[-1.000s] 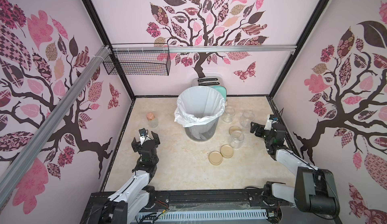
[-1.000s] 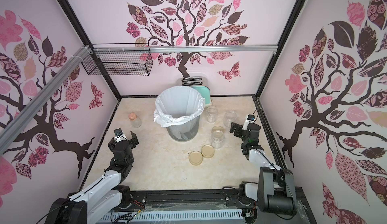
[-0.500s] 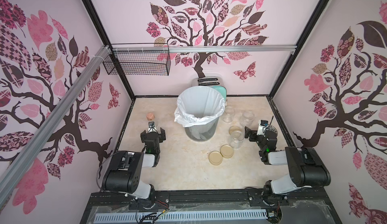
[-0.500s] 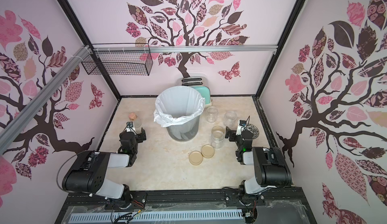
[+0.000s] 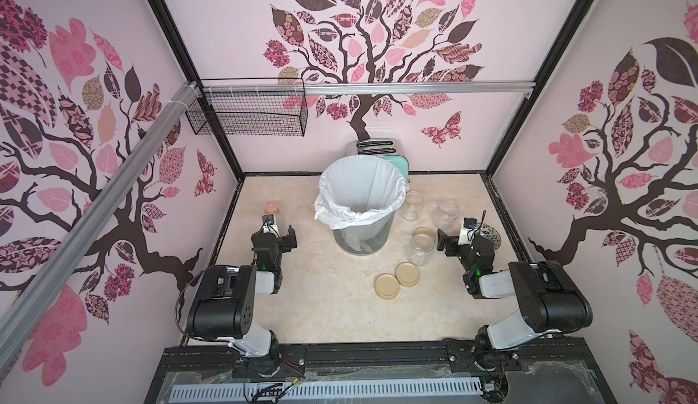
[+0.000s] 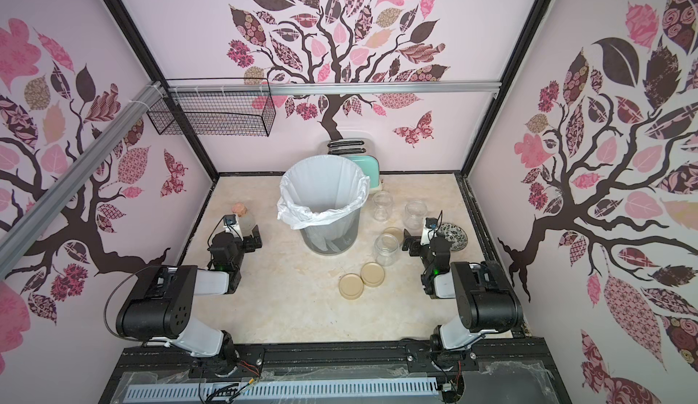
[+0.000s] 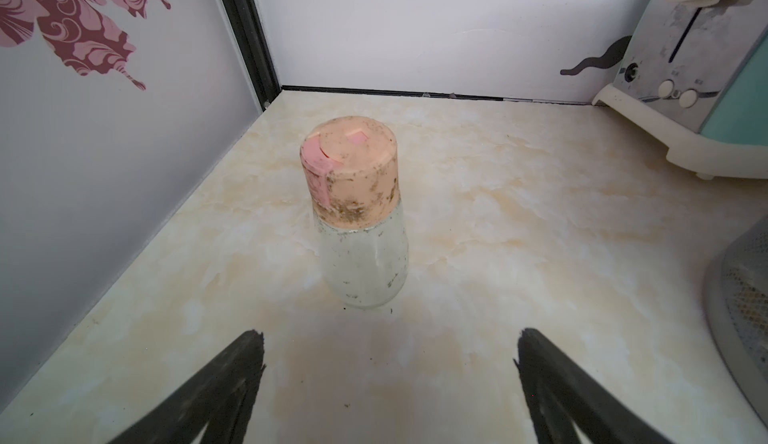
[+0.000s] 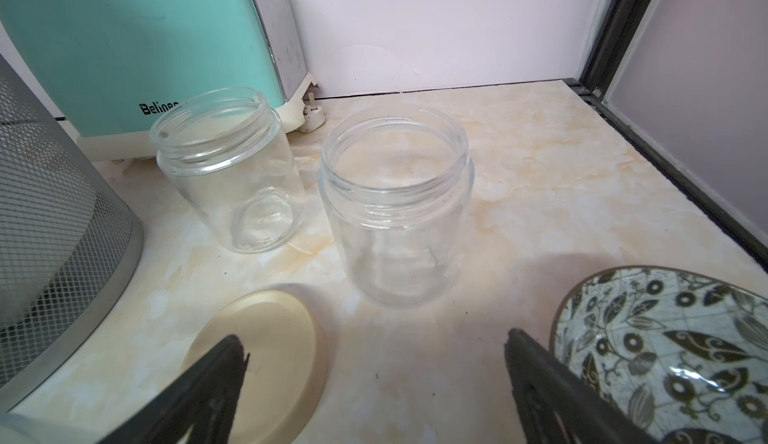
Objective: Empty moldy rice from jars
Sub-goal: Reset both arms
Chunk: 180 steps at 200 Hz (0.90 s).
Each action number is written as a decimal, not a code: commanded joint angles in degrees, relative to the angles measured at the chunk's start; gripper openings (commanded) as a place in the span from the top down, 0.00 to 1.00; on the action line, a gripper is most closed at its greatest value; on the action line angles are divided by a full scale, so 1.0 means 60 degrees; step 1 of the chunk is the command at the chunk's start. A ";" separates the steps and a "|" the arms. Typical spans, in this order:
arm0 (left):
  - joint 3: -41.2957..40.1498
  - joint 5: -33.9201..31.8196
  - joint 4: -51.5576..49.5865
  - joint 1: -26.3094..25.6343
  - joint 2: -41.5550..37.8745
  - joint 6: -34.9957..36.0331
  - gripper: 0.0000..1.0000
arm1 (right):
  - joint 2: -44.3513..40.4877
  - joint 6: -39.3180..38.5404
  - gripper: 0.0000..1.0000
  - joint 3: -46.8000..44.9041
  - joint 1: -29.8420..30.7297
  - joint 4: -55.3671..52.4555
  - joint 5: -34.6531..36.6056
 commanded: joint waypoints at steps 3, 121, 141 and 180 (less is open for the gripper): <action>0.0083 0.0466 -0.0205 0.0047 0.0002 -0.0126 0.02 | -0.0081 -0.0045 0.01 0.0195 0.0012 0.0094 0.0114; 0.0050 0.0492 -0.0185 0.0048 -0.0054 -0.0079 0.02 | -0.0114 -0.0046 0.00 0.0160 0.0006 0.0134 0.0119; 0.0040 0.0488 -0.0186 0.0041 -0.0059 -0.0082 0.02 | -0.0102 -0.0045 0.01 0.0153 0.0009 0.0126 0.0119; 0.0048 0.0479 -0.0185 0.0043 -0.0056 -0.0076 0.02 | -0.0102 -0.0045 0.00 0.0175 0.0008 0.0098 0.0119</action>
